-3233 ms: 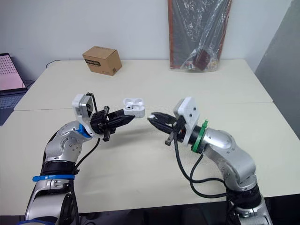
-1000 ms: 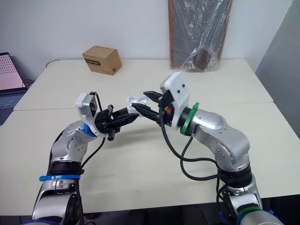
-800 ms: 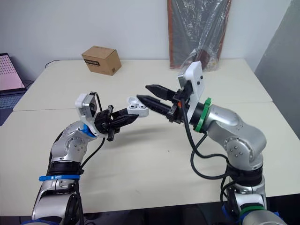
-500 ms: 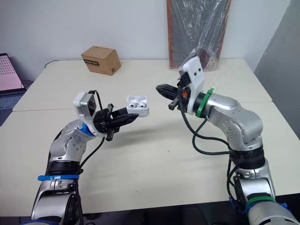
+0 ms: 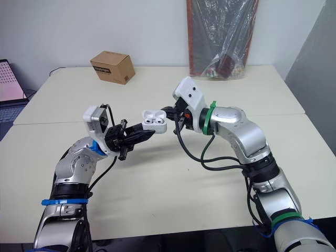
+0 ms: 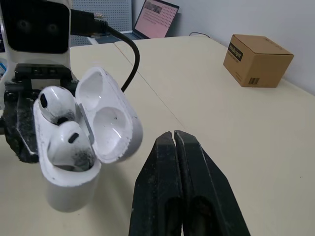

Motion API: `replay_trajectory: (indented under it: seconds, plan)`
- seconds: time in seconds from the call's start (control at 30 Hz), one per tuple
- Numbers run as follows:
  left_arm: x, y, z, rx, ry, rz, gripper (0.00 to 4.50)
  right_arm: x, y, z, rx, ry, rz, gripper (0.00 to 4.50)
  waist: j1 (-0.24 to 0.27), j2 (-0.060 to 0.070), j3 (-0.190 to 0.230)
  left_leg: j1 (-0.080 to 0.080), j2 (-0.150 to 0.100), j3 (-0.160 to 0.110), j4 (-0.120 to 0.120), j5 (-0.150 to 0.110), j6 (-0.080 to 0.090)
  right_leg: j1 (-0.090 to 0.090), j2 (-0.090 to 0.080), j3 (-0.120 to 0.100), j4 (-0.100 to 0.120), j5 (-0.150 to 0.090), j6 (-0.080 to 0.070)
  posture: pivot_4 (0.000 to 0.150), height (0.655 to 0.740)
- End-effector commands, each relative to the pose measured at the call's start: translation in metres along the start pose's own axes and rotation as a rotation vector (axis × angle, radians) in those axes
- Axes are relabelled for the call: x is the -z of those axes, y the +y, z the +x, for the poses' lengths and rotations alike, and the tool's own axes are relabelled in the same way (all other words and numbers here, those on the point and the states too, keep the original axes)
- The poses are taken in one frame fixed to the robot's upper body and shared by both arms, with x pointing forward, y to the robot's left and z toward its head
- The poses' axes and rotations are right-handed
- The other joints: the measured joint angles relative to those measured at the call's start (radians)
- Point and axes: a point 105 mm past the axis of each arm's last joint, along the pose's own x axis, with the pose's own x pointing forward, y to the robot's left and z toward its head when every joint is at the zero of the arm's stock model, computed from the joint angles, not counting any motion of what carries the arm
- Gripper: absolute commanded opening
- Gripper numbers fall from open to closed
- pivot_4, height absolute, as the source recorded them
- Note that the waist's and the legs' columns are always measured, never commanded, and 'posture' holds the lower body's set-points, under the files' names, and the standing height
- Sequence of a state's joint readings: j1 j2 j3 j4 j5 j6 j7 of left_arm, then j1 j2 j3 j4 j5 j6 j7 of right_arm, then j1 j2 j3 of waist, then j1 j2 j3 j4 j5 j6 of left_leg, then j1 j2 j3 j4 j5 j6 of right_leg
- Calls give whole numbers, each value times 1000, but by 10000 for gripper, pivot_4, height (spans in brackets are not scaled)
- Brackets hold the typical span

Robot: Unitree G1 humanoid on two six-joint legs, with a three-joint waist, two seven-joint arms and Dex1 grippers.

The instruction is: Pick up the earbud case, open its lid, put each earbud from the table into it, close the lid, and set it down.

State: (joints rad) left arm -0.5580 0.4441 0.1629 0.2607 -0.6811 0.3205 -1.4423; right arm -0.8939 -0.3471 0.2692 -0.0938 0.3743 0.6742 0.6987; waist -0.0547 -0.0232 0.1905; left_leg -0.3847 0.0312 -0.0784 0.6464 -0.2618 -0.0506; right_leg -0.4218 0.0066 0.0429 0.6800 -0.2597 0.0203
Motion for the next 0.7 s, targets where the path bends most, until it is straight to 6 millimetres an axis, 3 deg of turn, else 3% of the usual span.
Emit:
replay_trajectory:
  seconds: [0.03, 0.6, 0.7]
  plan:
    - [-8, -3, 3, 17, 3, 47, 8096, -29, 6, -2, -23, -76, -80, 454, 0, 0, 0, 0, 0, 0, 0, 0, 0, 0, 0, 0, 0, 0, 0, 1500, 7400]
    - [-11, 4, 3, -17, -20, 57, 8096, -27, 24, -7, -69, -60, -81, 454, 1, 0, 0, 0, 0, 0, 0, 0, 0, 0, 0, 0, 0, 0, 0, 1500, 7400]
    - [-12, 11, 4, -75, -16, 39, 8096, -24, 9, -14, -4, -29, -58, 454, 1, 0, 0, 0, 0, 0, 0, 0, 0, 0, 0, 0, 0, 0, 0, 1500, 7400]
